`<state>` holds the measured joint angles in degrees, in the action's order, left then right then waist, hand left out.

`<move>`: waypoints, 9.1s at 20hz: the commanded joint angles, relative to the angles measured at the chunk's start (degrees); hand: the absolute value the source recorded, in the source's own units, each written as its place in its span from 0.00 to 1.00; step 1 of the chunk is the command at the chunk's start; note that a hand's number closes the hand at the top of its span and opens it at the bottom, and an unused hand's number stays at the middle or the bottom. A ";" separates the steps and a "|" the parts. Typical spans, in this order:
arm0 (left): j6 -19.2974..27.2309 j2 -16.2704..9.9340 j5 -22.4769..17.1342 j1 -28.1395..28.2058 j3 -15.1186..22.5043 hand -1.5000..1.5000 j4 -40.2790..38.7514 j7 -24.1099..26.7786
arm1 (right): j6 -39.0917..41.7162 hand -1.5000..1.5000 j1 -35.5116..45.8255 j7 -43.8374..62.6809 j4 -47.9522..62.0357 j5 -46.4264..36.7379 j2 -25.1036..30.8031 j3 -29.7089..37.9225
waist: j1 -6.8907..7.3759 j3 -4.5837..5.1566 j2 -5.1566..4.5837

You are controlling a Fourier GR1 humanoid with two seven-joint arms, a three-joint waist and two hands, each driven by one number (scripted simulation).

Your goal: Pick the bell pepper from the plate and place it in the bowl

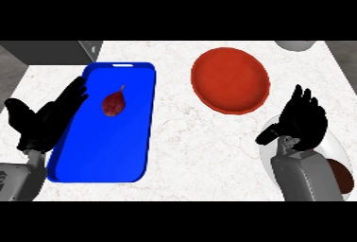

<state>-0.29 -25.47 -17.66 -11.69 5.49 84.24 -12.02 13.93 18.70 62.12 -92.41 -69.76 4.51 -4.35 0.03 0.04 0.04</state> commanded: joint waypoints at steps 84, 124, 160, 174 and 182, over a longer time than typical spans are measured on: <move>-8.16 12.75 13.38 -0.48 -10.34 0.50 2.58 -4.08 | 2.68 1.00 -4.53 -86.22 28.07 24.20 36.82 15.51 | -0.50 -0.04 0.09; -13.38 10.73 10.53 -4.63 -14.57 0.50 -1.63 -5.31 | 16.91 1.00 32.66 -39.33 9.50 34.99 15.85 8.69 | 0.57 -0.01 -0.16; -12.26 13.57 13.60 -5.96 -10.20 0.50 2.20 -6.07 | -22.67 0.00 50.93 -71.53 76.24 36.39 6.17 25.98 | 5.91 -0.18 -2.42; -9.81 14.57 14.02 -4.89 -11.92 0.50 1.01 -4.91 | -18.65 0.00 46.23 -83.95 77.78 41.56 22.19 32.68 | 2.28 -0.16 -1.20; -10.74 14.29 13.91 0.69 -12.63 0.50 1.86 -2.51 | -1.54 0.00 39.11 -98.69 74.41 44.40 32.04 33.00 | 0.36 -0.10 -0.20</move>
<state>-11.91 -12.02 -4.40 -13.41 -7.15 85.48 -15.98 5.01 61.40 -30.54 -16.76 -27.52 31.73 27.49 1.34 -0.07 -0.60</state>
